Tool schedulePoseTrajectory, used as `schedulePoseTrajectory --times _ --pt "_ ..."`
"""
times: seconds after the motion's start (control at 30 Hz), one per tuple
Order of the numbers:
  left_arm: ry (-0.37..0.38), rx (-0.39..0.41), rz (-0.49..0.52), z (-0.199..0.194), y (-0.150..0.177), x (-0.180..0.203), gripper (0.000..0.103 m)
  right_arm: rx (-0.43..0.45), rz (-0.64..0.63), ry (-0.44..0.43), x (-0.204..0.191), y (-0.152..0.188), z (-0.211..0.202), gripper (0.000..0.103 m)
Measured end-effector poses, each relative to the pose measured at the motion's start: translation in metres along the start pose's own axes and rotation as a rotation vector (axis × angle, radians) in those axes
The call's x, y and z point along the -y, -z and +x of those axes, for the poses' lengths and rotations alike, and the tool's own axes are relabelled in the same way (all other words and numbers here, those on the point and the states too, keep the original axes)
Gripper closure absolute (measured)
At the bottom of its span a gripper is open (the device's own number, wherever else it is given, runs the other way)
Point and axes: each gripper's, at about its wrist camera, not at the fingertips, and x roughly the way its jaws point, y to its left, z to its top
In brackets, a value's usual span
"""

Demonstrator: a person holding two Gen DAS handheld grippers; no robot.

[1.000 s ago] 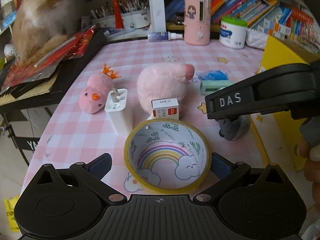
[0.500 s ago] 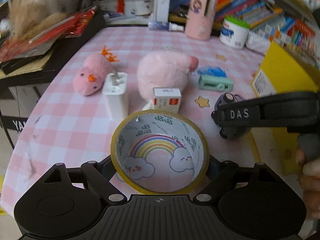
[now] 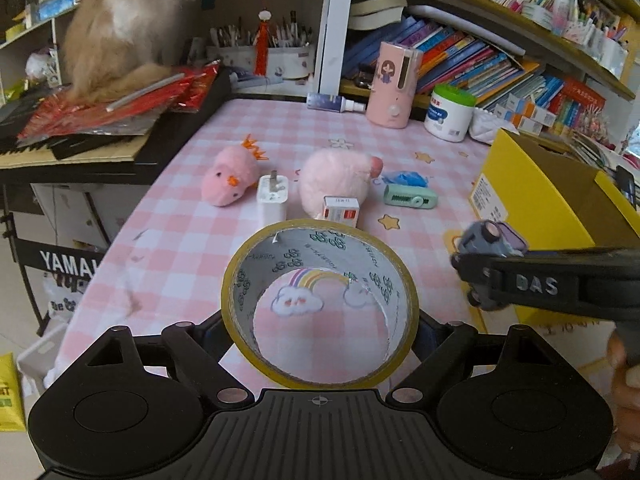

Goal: Organize objects
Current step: 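Carry the tape roll and toy truck with both tools toward the yellow box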

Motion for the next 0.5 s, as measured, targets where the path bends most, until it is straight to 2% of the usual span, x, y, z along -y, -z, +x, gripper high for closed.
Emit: schedulePoseTrajectory --times 0.23,0.5 --pt "0.012 0.009 -0.013 -0.033 0.020 -0.005 0.016 -0.002 0.038 0.013 0.000 0.038 -0.041 0.061" --pt "0.072 0.007 0.042 -0.058 0.045 0.011 0.016 0.005 0.099 0.044 0.003 0.077 -0.079 0.061"
